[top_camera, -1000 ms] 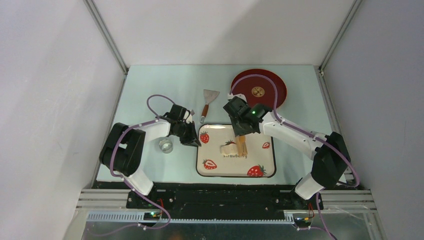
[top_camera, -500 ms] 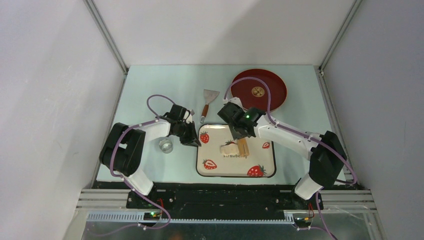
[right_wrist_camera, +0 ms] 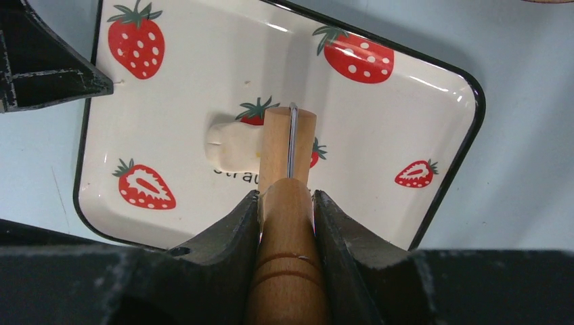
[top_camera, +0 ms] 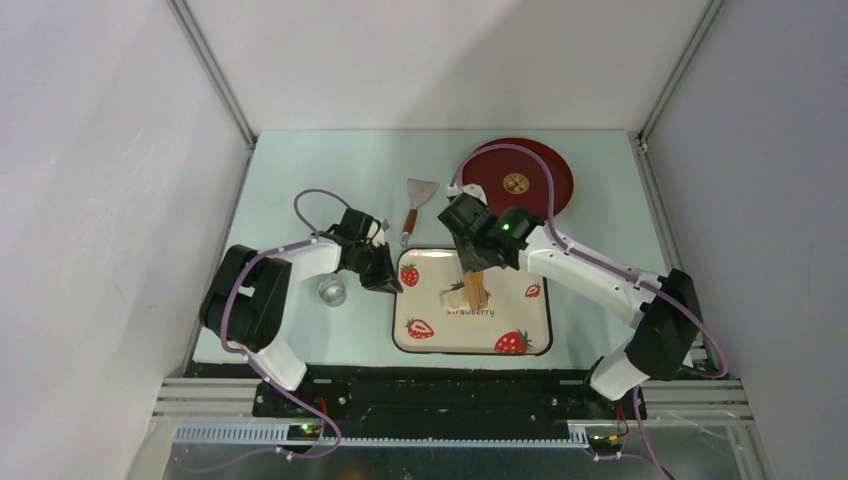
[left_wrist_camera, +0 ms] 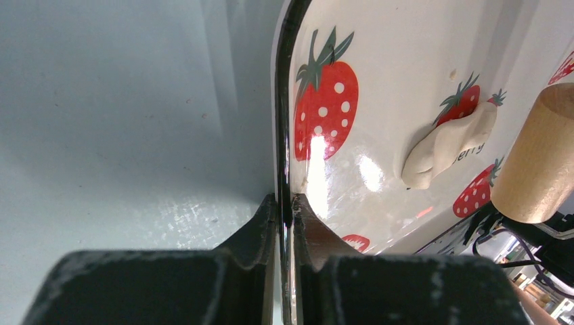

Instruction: Roll out the dumpling wrappers from the dough

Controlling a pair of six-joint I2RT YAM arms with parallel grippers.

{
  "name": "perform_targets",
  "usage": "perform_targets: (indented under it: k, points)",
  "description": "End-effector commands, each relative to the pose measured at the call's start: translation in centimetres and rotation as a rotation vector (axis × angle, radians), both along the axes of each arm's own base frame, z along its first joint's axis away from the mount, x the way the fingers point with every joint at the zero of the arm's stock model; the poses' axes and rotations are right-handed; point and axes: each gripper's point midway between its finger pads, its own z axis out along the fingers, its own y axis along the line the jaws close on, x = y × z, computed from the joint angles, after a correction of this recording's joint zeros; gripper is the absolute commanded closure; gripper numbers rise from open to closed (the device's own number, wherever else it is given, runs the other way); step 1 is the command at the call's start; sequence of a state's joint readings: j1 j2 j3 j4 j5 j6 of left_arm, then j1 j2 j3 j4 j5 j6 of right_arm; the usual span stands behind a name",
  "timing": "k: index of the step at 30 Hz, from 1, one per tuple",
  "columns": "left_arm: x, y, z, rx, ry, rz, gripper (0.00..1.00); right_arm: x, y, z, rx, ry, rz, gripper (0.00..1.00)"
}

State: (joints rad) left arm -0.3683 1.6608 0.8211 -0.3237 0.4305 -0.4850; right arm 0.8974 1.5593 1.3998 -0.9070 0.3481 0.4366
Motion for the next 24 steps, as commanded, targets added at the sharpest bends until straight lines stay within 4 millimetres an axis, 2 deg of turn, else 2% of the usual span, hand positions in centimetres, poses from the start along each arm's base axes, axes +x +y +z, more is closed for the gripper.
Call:
perform_targets:
  k: [1, 9, 15, 24]
  points:
    - [-2.6, 2.7, -3.9, 0.174, 0.073, -0.043, 1.0, 0.5, 0.8, 1.3, 0.03, -0.026, -0.006, 1.0]
    - [-2.7, 2.8, -4.0, 0.175, 0.075, -0.045, 1.0, 0.4, 0.5, -1.5, 0.003, 0.013, -0.006, 1.0]
    - [-2.6, 2.8, -4.0, 0.174, 0.073, -0.044, 1.0, 0.0, 1.0, -2.7, 0.018, 0.034, -0.002, 1.0]
    - [-2.7, 2.8, -4.0, 0.175, 0.075, -0.044, 1.0, 0.0, 0.0, -4.2, -0.045, 0.042, -0.021, 1.0]
